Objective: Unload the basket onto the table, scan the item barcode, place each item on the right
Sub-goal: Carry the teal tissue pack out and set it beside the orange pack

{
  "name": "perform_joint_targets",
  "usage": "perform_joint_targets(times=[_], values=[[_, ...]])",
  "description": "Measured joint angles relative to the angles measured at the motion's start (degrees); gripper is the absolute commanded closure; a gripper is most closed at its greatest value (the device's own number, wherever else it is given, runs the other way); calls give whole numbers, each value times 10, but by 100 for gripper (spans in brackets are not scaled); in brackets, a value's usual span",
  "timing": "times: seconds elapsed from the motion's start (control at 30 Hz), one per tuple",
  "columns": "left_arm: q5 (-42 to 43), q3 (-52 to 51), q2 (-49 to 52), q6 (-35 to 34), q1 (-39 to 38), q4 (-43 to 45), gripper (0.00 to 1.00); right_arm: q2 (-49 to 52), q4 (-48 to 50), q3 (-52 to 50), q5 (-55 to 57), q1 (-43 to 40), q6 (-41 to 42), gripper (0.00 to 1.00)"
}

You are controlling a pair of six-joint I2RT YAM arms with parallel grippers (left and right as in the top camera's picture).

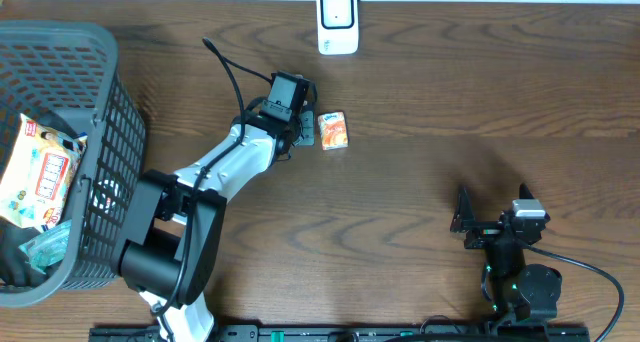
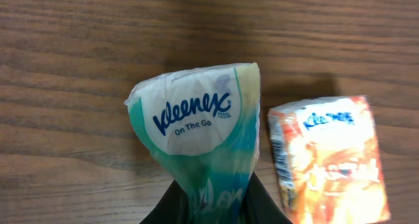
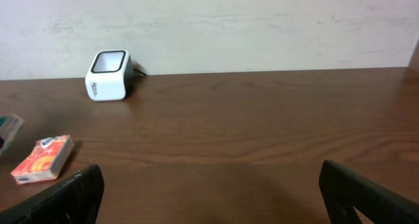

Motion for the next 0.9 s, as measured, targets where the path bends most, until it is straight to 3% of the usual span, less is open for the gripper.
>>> perform_joint_targets(times=[0.6, 0.9], values=[[-33, 0, 34, -3, -44, 6, 92, 0, 0, 0, 0, 0, 0, 1], [-31, 0, 34, -36, -47, 13, 92, 0, 0, 0, 0, 0, 0, 1]])
